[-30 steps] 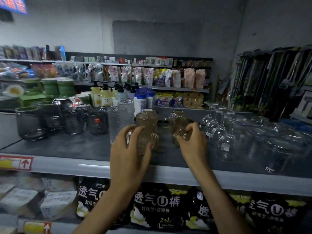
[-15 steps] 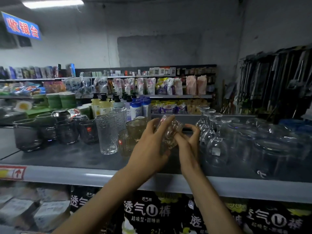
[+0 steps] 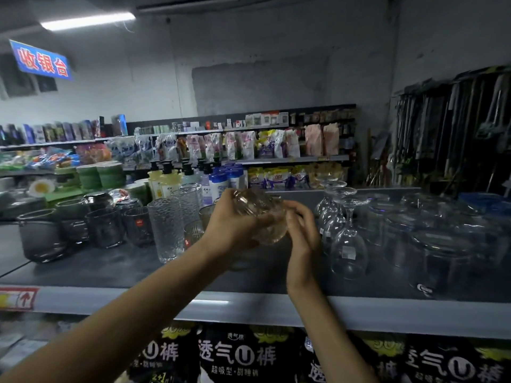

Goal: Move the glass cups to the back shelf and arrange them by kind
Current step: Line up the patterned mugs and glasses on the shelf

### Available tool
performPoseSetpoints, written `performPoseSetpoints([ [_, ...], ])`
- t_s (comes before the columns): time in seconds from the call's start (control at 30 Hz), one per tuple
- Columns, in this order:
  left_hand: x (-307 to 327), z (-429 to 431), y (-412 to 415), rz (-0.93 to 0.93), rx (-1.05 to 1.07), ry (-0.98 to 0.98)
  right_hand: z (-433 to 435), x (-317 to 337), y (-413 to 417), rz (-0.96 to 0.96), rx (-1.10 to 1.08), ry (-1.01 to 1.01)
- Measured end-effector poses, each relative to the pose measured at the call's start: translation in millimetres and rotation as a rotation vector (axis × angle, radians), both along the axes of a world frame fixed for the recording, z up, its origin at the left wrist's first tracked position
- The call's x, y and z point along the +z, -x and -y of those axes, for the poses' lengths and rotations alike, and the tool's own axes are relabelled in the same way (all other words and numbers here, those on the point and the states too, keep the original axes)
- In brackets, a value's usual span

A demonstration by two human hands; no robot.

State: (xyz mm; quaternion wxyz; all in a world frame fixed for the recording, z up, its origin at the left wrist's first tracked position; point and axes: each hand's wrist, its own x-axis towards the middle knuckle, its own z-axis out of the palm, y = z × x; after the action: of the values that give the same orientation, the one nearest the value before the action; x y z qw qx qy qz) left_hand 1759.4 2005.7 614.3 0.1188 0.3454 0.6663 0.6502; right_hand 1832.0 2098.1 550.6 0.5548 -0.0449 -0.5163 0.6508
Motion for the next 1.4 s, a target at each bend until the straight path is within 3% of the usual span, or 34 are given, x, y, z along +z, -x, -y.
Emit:
performPoseSetpoints([
  [0.2, 1, -26, -12, 0.54, -0.028, 0.024, 5, 3, -6, -0.038, -0.001, 0.015],
  [0.37, -6, -43, -17, 0.768, -0.109, 0.079, -4, -4, -1, 0.15, -0.072, 0.035],
  [0.47, -17, -48, -10, 0.712, -0.057, 0.084, -8, -4, 4, 0.232, -0.141, 0.091],
  [0.63, -36, -49, -5, 0.355, 0.077, 0.123, -11, -4, 11, 0.336, -0.239, 0.128],
  [0.8, -63, -52, 4, -0.026, 0.261, 0.236, -14, 0, 13, 0.439, -0.288, 0.078],
  [0.97, -70, -53, 8, -0.23, 0.311, 0.304, -27, 5, 22, 0.632, -0.291, -0.046],
  [1.1, -65, -56, 8, -0.147, 0.325, 0.317, -41, 14, 25, 0.715, -0.224, -0.039],
  [1.3, -64, -52, 6, 0.092, 0.295, 0.106, -45, 18, 25, 0.723, -0.115, -0.006],
  [1.4, -71, -50, 10, 0.085, 0.288, 0.079, -48, 12, 28, 0.741, -0.178, -0.018],
])
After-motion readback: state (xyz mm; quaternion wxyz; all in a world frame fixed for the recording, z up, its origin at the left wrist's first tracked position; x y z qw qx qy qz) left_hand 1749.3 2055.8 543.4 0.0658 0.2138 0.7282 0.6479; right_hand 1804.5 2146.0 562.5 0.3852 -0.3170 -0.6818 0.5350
